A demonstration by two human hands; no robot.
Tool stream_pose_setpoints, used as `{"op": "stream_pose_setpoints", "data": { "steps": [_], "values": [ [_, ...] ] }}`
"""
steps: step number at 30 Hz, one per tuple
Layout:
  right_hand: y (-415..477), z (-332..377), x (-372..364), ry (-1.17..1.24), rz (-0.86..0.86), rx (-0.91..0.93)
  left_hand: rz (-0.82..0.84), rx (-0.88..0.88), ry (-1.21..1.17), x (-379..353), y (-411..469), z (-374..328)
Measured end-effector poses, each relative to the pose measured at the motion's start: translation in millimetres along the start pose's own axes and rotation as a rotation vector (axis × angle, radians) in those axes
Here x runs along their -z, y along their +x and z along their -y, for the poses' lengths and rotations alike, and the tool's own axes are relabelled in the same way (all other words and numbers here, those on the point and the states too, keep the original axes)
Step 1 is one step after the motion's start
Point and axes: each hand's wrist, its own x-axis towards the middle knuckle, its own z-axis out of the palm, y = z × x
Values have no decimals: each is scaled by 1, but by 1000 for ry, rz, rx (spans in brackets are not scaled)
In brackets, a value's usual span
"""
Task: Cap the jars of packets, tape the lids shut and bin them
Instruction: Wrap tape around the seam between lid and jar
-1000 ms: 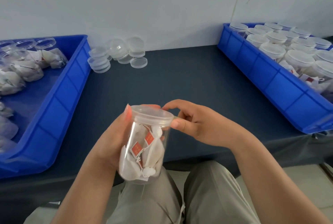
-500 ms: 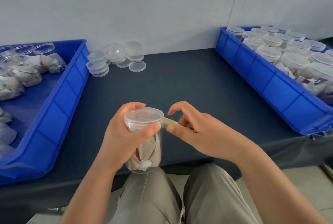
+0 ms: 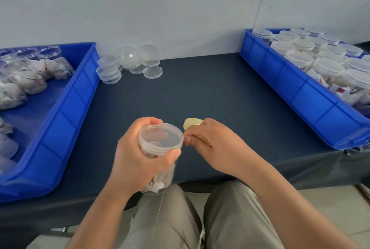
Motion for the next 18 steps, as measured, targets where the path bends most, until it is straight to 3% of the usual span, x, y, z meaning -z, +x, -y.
{"op": "stream_pose_setpoints", "data": {
  "steps": [4,8,9,13,18],
  "values": [
    [12,-1,-8,-20,-87,5,41,36,-75,10,4,-6],
    [43,-39,1,-204,-240,-280,340,-56,-236,-4,-22,-25],
    [48,-50,3,-212,-245,-293,344,-38,-280,-9,-26,-30],
    [49,-68,-22,-248,-218,-212,82,78,-321,-16,-14,-27],
    [44,-79,-61,-470,-141,-146,-53,150,-275,-19,-6,-16]
  ]
}}
